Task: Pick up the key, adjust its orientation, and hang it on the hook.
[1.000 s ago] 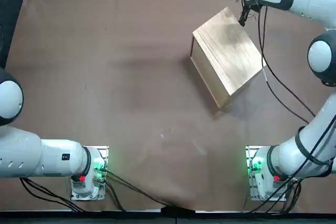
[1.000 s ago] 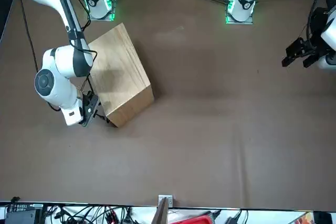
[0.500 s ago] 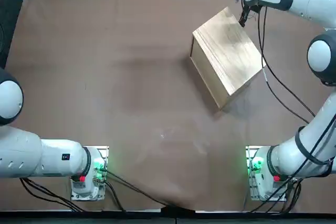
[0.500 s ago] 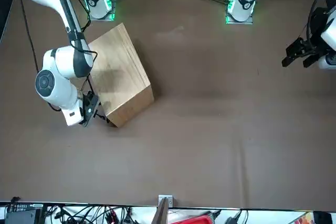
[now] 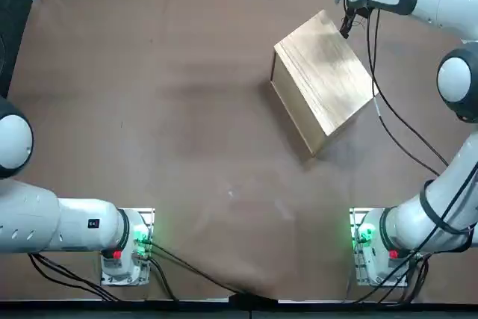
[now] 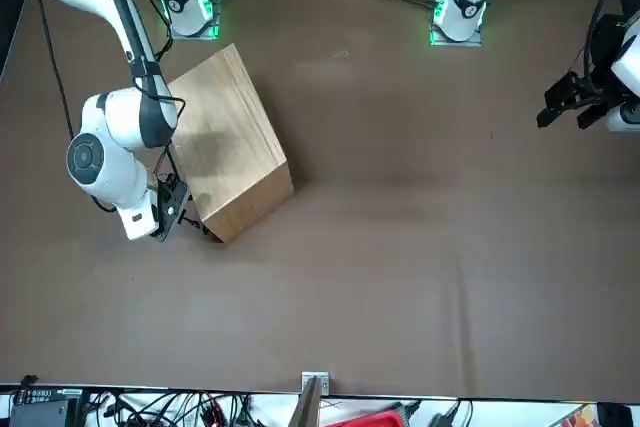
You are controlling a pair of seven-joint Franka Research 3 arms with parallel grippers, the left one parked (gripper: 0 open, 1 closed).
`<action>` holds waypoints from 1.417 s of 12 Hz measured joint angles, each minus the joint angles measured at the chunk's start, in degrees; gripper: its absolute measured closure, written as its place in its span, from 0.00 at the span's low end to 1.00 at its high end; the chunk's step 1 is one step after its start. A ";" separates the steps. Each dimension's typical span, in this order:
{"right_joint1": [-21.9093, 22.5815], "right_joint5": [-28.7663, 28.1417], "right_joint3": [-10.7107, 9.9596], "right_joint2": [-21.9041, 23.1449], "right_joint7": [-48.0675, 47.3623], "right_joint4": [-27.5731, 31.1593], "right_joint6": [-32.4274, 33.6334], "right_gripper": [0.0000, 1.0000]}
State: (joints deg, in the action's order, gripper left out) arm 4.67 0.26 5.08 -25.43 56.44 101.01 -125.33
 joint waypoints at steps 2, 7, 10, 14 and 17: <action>0.00 0.00 0.00 -0.05 0.00 0.00 0.00 0.96; -0.01 -0.03 0.00 -0.41 0.01 0.00 0.00 0.96; -0.01 -0.03 0.00 -0.42 0.01 0.00 0.01 0.96; -0.08 -1.60 -0.04 -0.42 0.05 -0.02 0.03 0.73; -0.49 -2.28 -0.15 -0.43 1.17 -0.16 -0.01 0.38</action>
State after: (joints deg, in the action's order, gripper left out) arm 4.18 -2.02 4.92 -25.86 57.61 100.85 -125.35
